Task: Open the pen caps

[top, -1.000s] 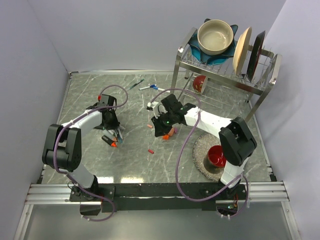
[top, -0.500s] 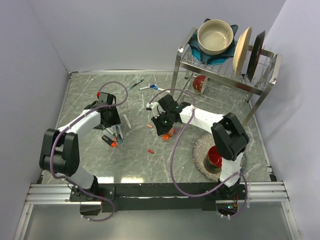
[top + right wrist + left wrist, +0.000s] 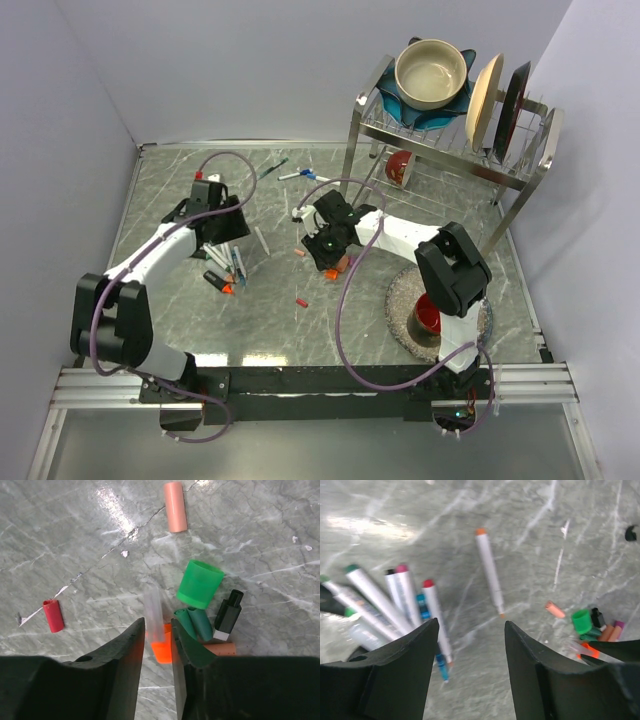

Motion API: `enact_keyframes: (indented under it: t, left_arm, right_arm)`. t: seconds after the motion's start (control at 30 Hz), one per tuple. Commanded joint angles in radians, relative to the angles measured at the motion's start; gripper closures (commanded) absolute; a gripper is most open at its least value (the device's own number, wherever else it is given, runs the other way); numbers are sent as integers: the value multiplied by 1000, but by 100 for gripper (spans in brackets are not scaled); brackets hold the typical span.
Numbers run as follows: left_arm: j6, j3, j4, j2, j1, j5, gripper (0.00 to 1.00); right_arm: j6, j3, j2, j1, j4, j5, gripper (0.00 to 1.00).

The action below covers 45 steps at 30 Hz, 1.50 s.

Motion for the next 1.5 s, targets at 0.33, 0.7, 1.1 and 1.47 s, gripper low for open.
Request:
enact_keyframes:
  t: [0.33,0.7,1.1,1.47]
  left_arm:
    - [-94,272,-9,315,-131,-9,72]
    - [-94,352,-36,467,-138,-51,88]
    - [-97,299,-62,473,-128,-138,90]
    - [-92,188,-53,387,-88,-173,89]
  right_arm:
    - [-27,30,-79,-8,6,-39,62]
    - [-31,21,-122,-23,4,-79,64]
    - [-34,18,-131,-28,-1,-85,64]
    - [-34,18,-146,-35,1,-88,64]
